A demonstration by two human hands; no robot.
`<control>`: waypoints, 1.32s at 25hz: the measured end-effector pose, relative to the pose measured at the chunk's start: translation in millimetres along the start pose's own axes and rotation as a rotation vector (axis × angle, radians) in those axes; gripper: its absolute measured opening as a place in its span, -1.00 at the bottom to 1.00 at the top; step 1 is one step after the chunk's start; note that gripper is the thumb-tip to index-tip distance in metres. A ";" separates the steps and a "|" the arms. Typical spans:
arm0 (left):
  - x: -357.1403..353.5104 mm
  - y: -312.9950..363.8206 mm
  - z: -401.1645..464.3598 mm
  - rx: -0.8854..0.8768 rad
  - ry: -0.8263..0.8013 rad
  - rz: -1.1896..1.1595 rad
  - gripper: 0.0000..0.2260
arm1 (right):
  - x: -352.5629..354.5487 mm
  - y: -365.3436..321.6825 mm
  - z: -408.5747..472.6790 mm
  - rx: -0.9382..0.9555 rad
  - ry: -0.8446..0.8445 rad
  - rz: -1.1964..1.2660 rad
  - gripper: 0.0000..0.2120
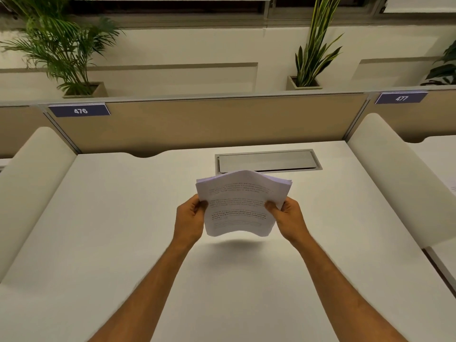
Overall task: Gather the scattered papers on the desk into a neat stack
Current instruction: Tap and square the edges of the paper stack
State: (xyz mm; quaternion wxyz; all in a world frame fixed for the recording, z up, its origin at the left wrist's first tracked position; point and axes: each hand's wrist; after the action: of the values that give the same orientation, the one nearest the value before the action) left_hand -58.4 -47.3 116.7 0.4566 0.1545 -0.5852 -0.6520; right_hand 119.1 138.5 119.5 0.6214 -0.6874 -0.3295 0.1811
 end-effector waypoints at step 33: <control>77.2 -220.5 206.6 0.493 0.092 0.282 -0.88 | -168.3 37.2 271.7 -0.513 -0.269 -0.218 -0.77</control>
State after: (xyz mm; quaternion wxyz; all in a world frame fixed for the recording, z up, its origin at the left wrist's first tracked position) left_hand -343.2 -1.2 -1.7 0.5176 0.2073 -0.7205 -0.4124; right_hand -171.9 223.6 12.2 0.3942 -0.7524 -0.5155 0.1134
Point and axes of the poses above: each hand's wrist, its own z-axis towards the middle knuckle, its own x-axis out of the back of the hand, y = z × x, and after that the axes turned 9 degrees about -x, right-handed
